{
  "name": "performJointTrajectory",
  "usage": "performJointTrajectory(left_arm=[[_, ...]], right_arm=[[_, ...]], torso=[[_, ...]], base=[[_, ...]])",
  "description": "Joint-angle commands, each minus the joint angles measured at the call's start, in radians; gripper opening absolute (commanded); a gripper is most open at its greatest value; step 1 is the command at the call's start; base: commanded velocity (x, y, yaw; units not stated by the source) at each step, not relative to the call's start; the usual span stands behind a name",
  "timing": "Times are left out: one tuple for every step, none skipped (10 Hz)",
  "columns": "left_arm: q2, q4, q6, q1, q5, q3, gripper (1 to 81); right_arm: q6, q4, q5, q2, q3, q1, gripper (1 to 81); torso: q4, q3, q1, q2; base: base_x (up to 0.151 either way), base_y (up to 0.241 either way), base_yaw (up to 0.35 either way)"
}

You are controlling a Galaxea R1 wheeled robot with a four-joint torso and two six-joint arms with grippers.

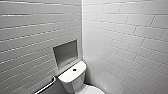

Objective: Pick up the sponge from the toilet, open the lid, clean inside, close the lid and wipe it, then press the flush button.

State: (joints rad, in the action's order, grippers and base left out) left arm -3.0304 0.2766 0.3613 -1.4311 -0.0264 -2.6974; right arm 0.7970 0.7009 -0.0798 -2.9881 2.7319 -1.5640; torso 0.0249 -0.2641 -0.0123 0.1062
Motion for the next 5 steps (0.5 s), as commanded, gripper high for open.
performJointTrajectory(left_arm=[[0.001, 0.007, -0.002, 0.034, -0.07, 0.002, 81.1], [0.001, 0.009, -0.002, 0.034, -0.07, 0.002, 81.1], [0.001, 0.007, -0.002, 0.034, -0.07, 0.002, 81.1], [0.001, 0.009, -0.002, 0.034, -0.072, 0.002, 81.1], [-0.001, 0.009, -0.002, 0.034, -0.072, 0.002, 81.1]], right_arm=[[-0.002, 0.012, 0.048, 0.004, 0.003, 0.02, 1.0], [-0.002, 0.012, 0.048, 0.004, 0.003, 0.02, 1.0], [-0.002, 0.012, 0.048, 0.004, 0.003, 0.018, 1.0], [-0.002, 0.012, 0.048, 0.004, 0.003, 0.02, 1.0], [-0.002, 0.012, 0.048, 0.004, 0.003, 0.02, 1.0]], torso=[[0.0, 0.0, 0.0, 0.0], [0.0, 0.0, 0.0, 0.0], [0.0, 0.0, 0.0, 0.0], [0.0, 0.0, 0.0, 0.0], [0.0, 0.0, 0.0, 0.0]], base=[[0.096, 0.0, 0.0], [0.096, 0.0, 0.0], [0.096, 0.0, 0.0], [0.096, 0.0, 0.0], [0.096, 0.0, 0.0]])
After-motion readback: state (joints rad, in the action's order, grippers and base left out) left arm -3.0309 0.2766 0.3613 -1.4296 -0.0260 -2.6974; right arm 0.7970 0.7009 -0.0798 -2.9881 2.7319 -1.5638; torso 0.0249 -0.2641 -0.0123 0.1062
